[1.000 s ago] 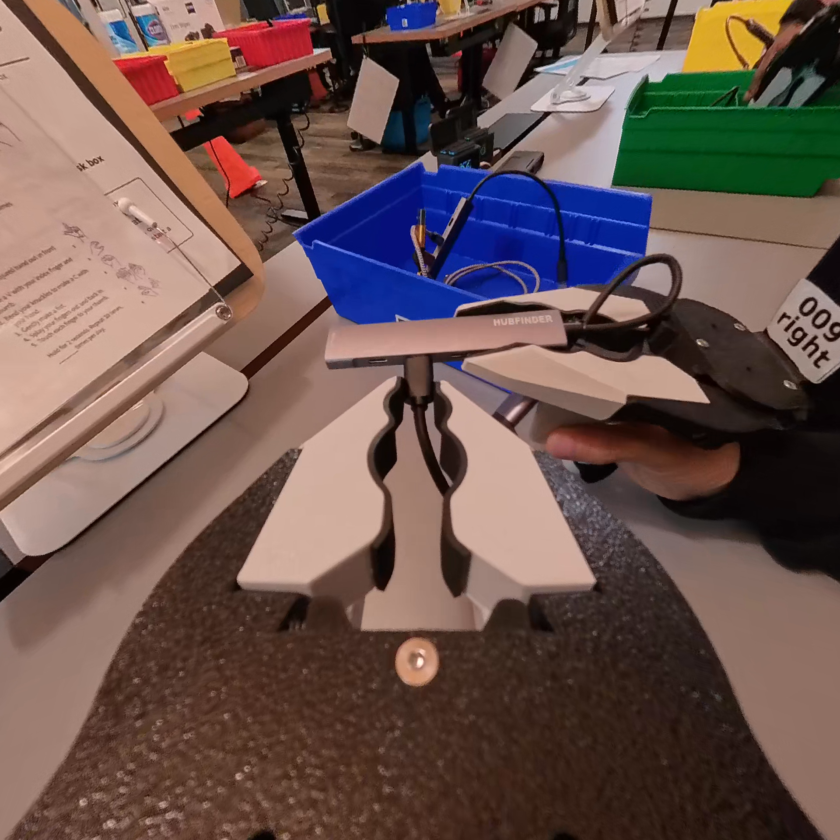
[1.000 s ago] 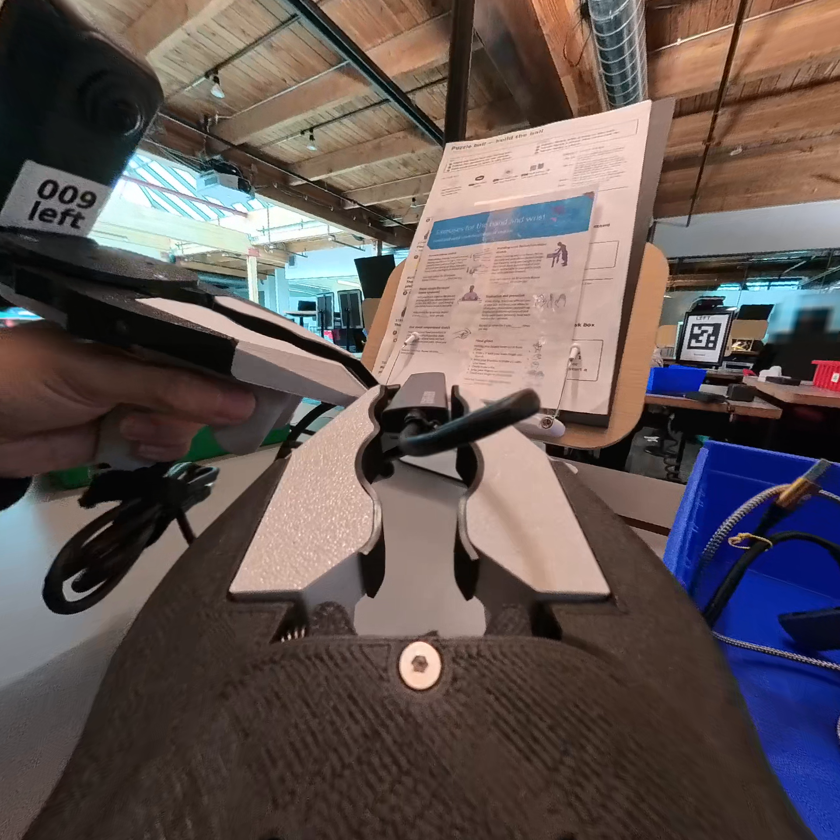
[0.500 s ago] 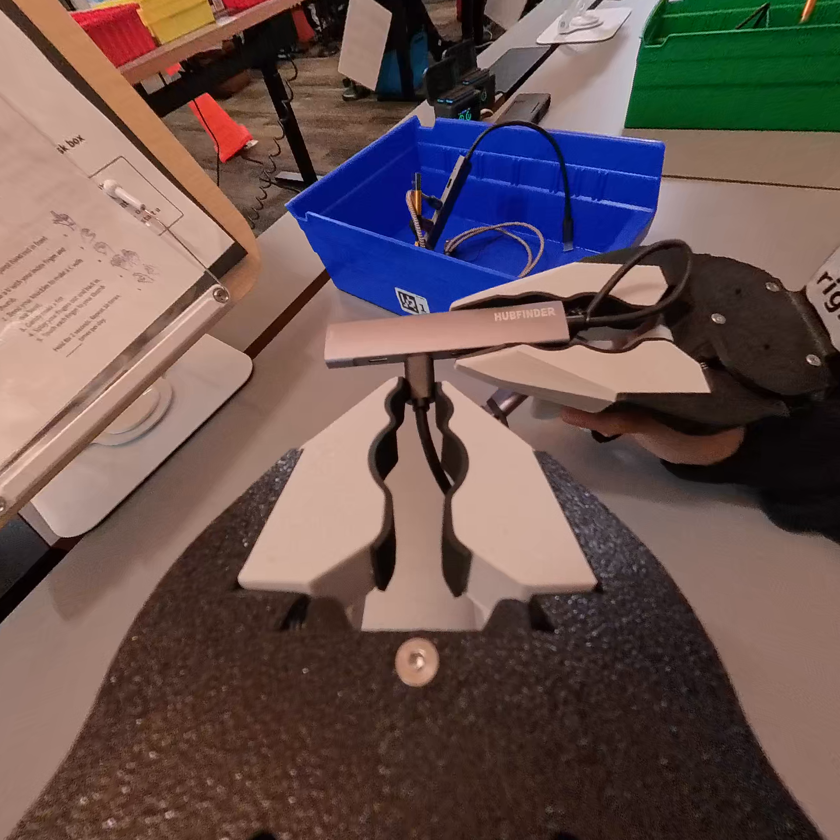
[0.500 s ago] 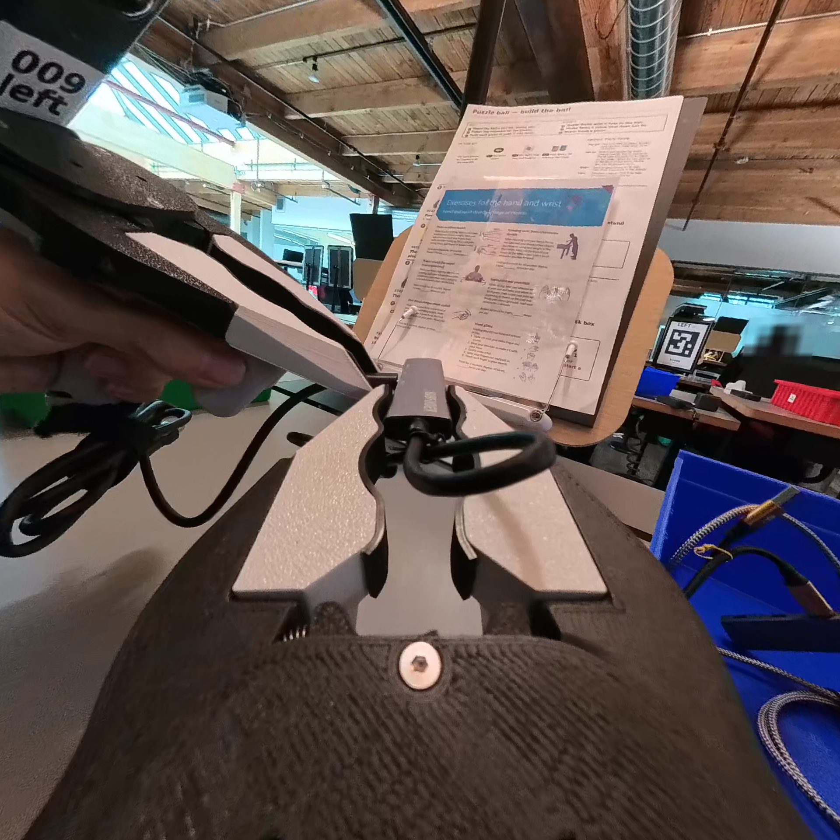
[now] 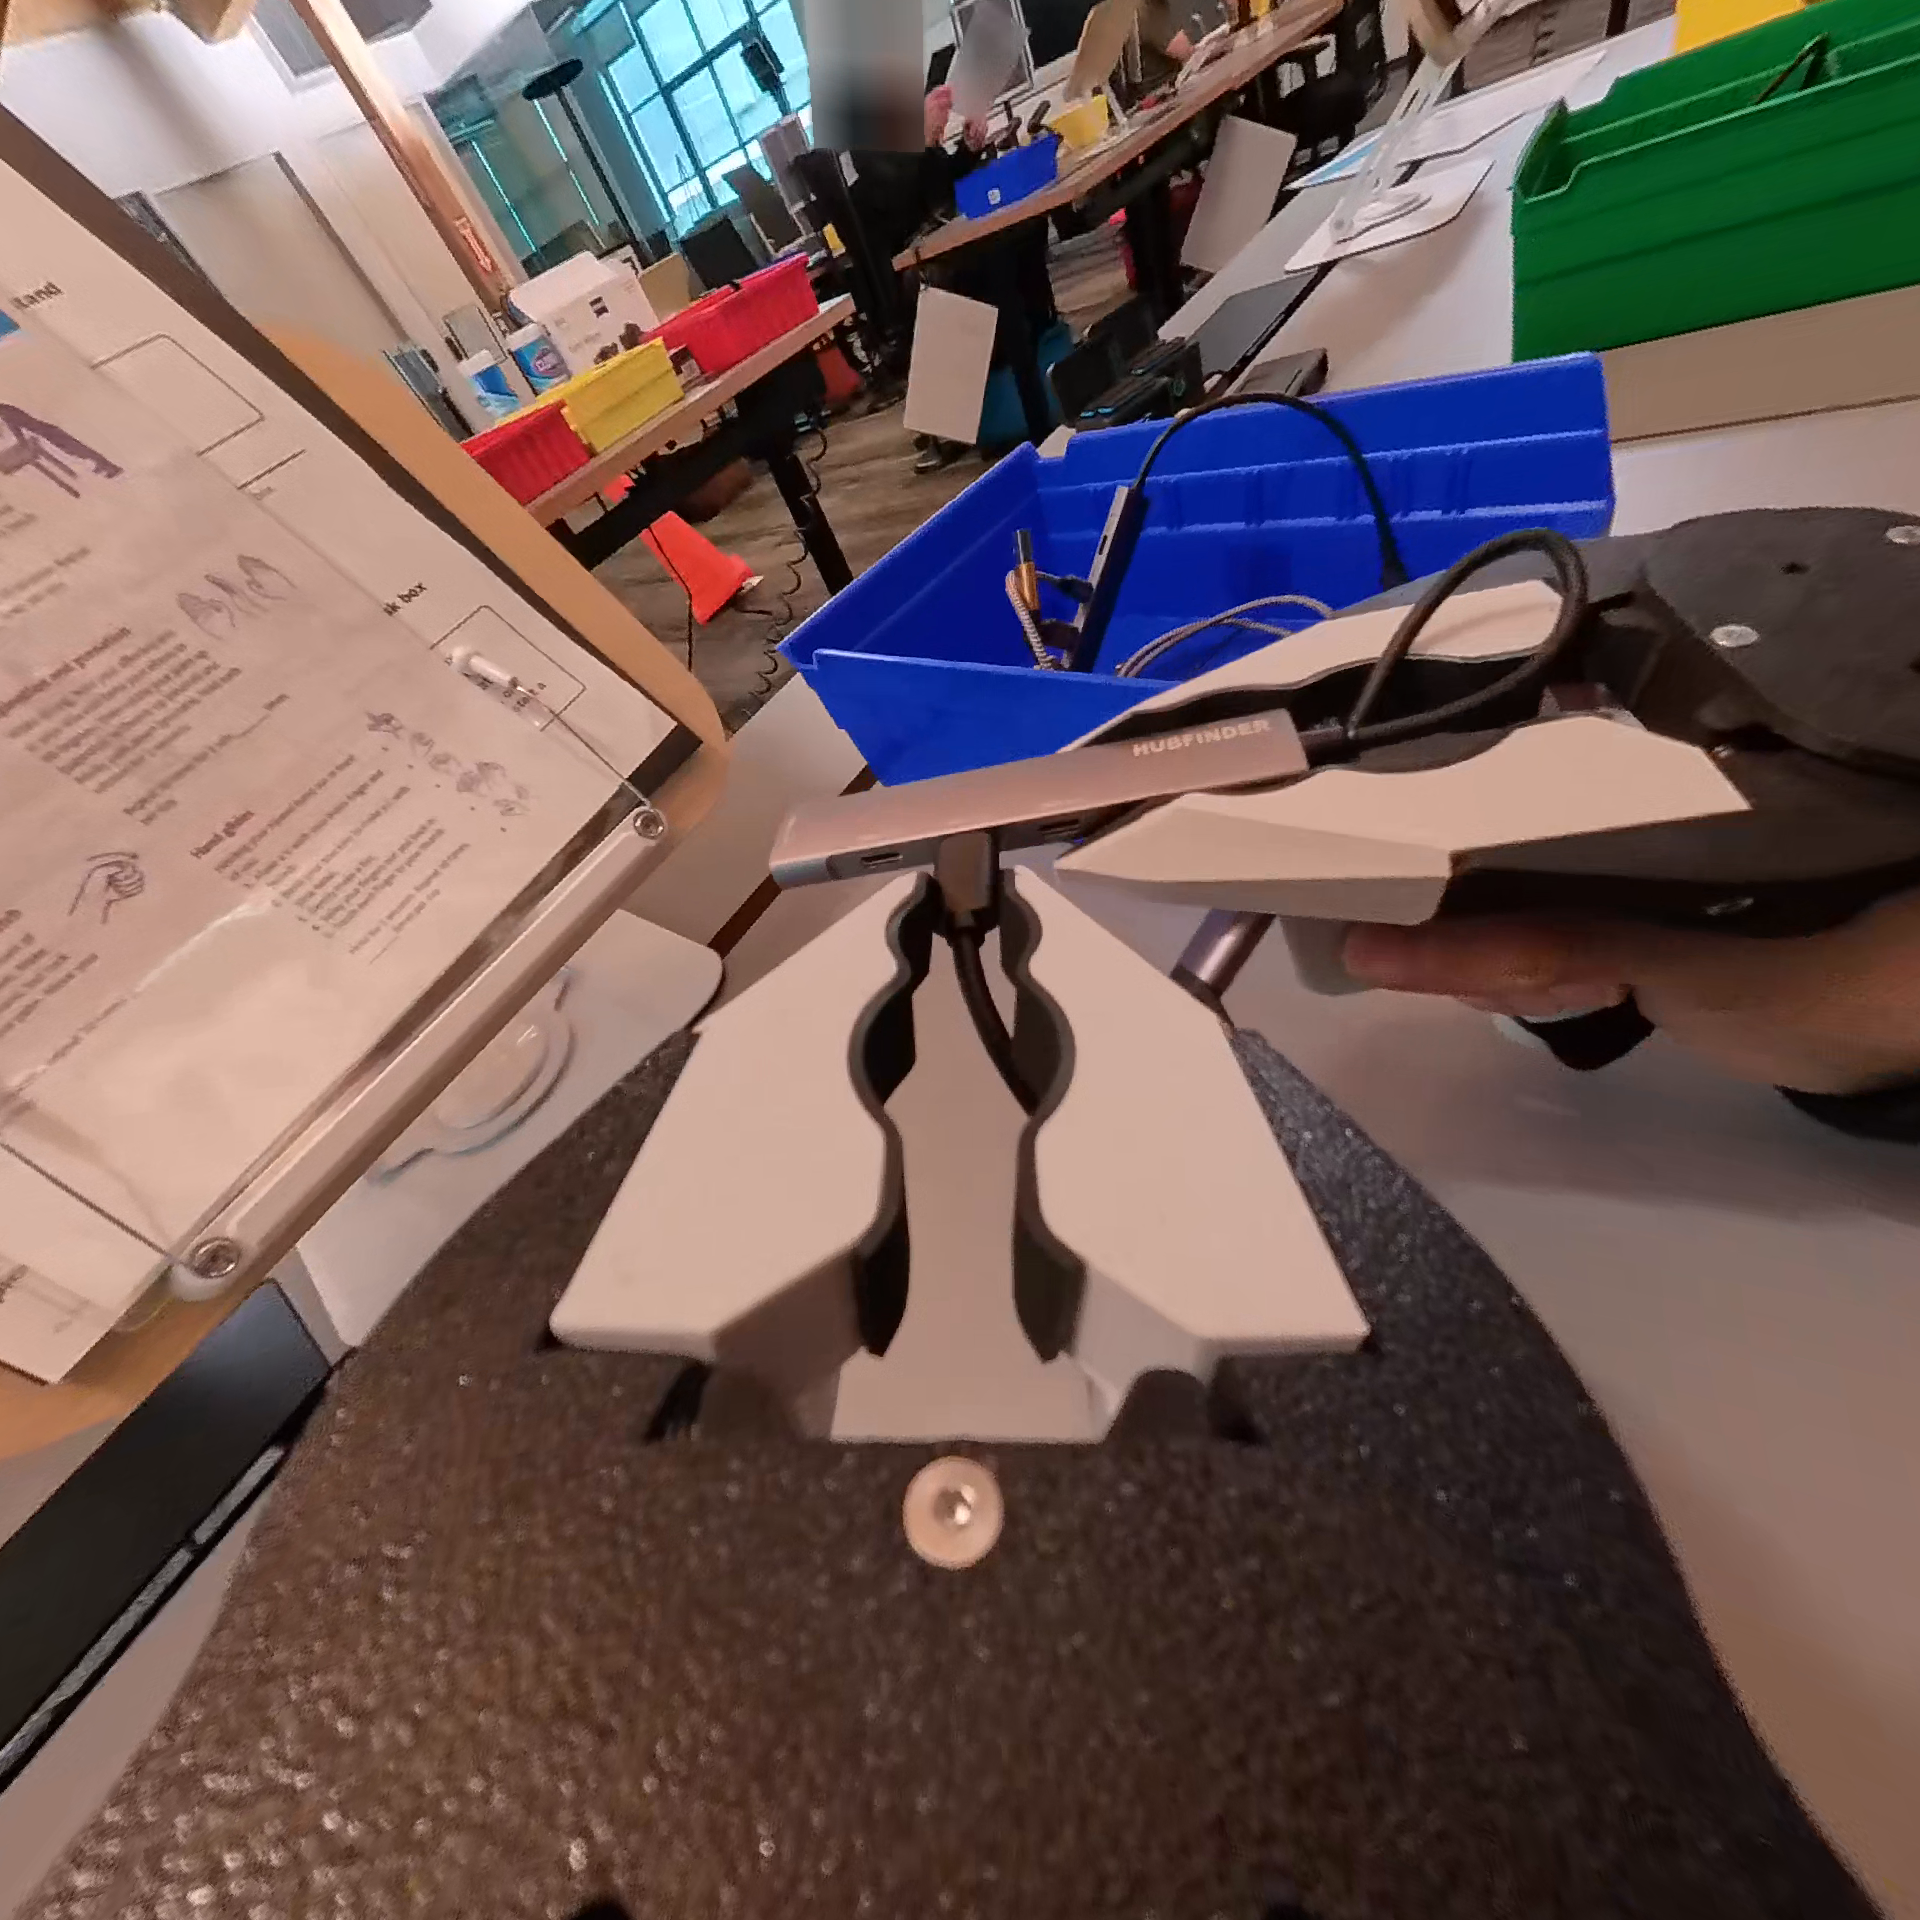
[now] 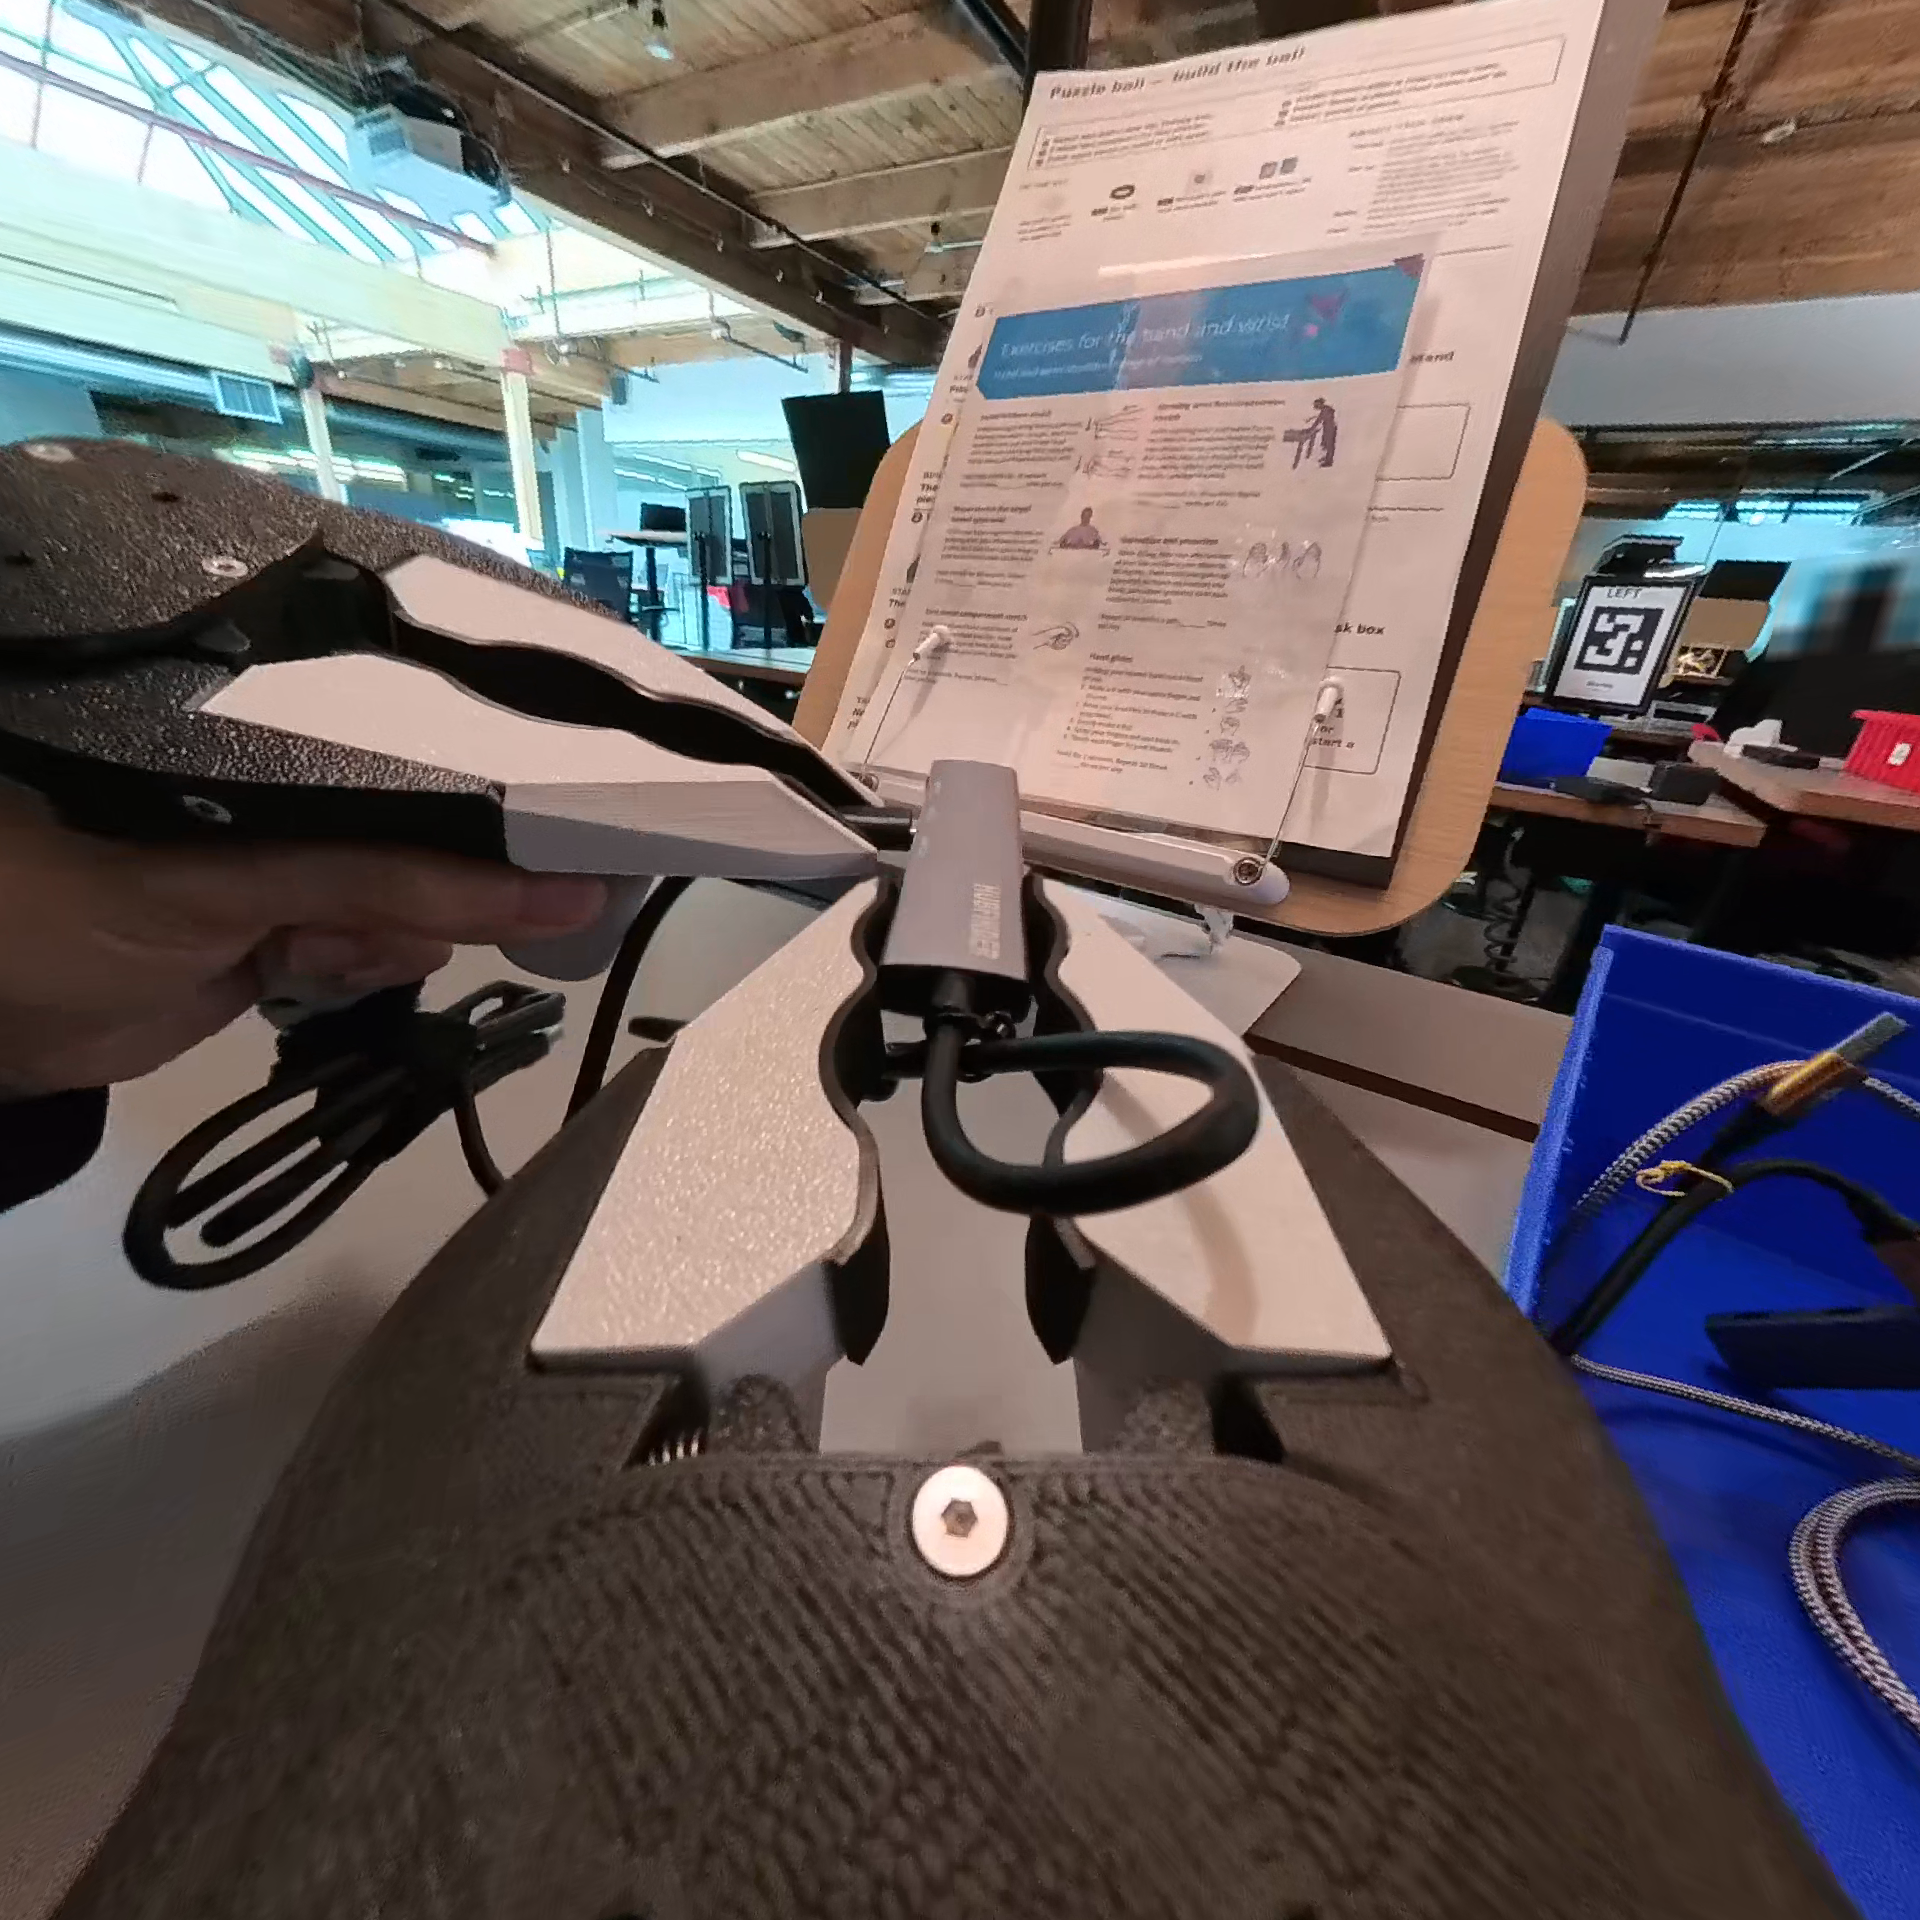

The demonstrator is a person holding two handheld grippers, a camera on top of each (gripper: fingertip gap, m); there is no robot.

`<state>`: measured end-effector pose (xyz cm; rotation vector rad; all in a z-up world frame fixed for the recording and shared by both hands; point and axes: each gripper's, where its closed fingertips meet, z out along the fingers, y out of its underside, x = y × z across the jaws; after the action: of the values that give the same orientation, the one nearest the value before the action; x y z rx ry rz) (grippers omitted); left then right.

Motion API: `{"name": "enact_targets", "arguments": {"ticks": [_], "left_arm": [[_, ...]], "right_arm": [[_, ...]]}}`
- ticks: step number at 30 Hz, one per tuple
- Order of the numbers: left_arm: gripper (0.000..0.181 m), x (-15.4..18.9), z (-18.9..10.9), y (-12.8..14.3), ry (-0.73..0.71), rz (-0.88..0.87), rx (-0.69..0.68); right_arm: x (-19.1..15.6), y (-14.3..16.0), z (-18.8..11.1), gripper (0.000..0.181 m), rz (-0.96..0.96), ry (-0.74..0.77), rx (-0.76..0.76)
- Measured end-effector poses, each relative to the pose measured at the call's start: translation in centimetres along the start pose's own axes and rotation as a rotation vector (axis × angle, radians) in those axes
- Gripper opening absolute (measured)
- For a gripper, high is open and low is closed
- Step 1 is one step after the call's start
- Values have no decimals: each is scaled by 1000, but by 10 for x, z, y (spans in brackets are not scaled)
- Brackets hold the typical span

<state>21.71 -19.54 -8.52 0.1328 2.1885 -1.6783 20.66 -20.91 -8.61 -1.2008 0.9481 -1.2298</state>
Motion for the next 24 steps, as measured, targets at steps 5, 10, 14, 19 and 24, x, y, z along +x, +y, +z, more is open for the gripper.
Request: {"name": "enact_targets", "arguments": {"ticks": [5,10,14,19,24], "left_arm": [[9,-2,-3,1,14,10,-37],[9,-3,-4,4,26,39,-51],[10,0,-3,-7,67,-31,82],[23,1,-12,-25,138,-97,248],[16,7,-13,-27,127,-8,237]], "right_arm": [[-4,4,1,23,-32,3,-21],[-6,5,3,23,-70,14,-25],[-1,-9,-1,23,-127,62,45],[4,-31,-13,23,-341,151,146],[1,-34,-14,23,-393,163,145]]}}
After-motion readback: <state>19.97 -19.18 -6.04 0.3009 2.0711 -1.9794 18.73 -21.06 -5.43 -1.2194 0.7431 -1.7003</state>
